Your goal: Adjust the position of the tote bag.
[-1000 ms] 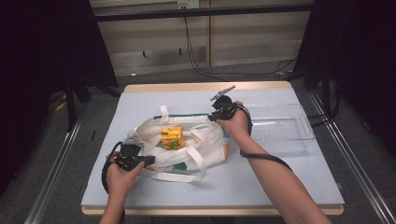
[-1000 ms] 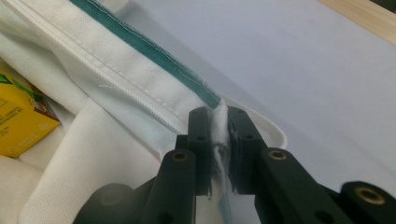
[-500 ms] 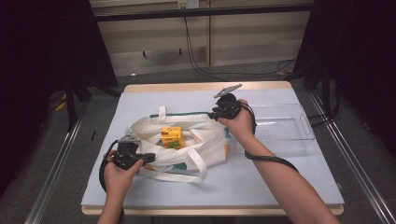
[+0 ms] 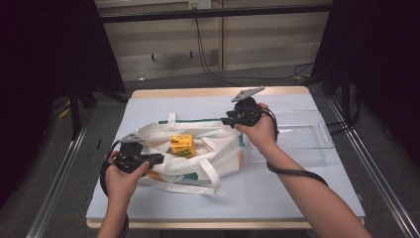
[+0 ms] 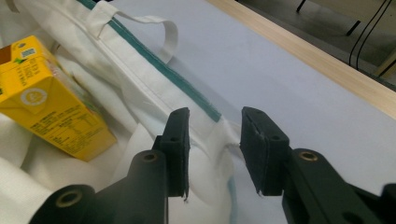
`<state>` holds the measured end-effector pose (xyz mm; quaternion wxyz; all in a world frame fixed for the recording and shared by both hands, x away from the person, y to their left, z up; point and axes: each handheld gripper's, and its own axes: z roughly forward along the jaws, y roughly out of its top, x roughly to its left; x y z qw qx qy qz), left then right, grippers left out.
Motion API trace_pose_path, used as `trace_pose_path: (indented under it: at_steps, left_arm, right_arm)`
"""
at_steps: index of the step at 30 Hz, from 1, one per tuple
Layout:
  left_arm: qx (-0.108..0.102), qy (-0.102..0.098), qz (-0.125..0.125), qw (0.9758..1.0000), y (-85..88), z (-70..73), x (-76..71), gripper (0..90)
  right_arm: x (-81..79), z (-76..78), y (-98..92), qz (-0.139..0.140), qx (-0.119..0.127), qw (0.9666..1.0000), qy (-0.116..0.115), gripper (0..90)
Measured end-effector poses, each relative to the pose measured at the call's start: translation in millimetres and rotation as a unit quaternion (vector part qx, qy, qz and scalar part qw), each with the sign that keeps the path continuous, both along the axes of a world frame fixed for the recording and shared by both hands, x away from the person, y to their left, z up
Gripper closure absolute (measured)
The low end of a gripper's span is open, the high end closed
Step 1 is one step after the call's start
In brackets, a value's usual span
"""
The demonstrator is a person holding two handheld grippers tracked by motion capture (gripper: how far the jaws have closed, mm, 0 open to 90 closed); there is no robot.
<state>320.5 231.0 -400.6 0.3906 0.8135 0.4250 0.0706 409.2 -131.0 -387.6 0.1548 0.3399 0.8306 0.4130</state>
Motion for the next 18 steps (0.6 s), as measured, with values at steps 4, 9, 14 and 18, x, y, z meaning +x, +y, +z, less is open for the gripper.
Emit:
trace_pose_path:
  at_steps: [4,9,14,18]
  left_arm:
    - [-0.006,-0.006,0.010,0.9999,-1.6,4.6,5.1,82.4]
    - [0.002,-0.010,0.010,0.9999,-4.6,9.5,12.9,84.3]
    - [0.009,-0.012,0.012,0.9998,-8.0,14.1,21.4,85.2]
    - [0.013,-0.013,0.009,0.9998,-8.7,18.1,28.0,86.6]
  right_arm:
    - [-6.8,1.4,1.8,0.014,0.009,0.9999,0.003,66.6]
    - [-15.6,2.6,6.4,0.034,0.014,0.9993,0.006,71.0]
    - [-25.7,0.8,13.2,0.054,0.022,0.9983,0.012,74.4]
    - [-31.9,-2.2,20.9,0.070,0.022,0.9972,0.014,75.5]
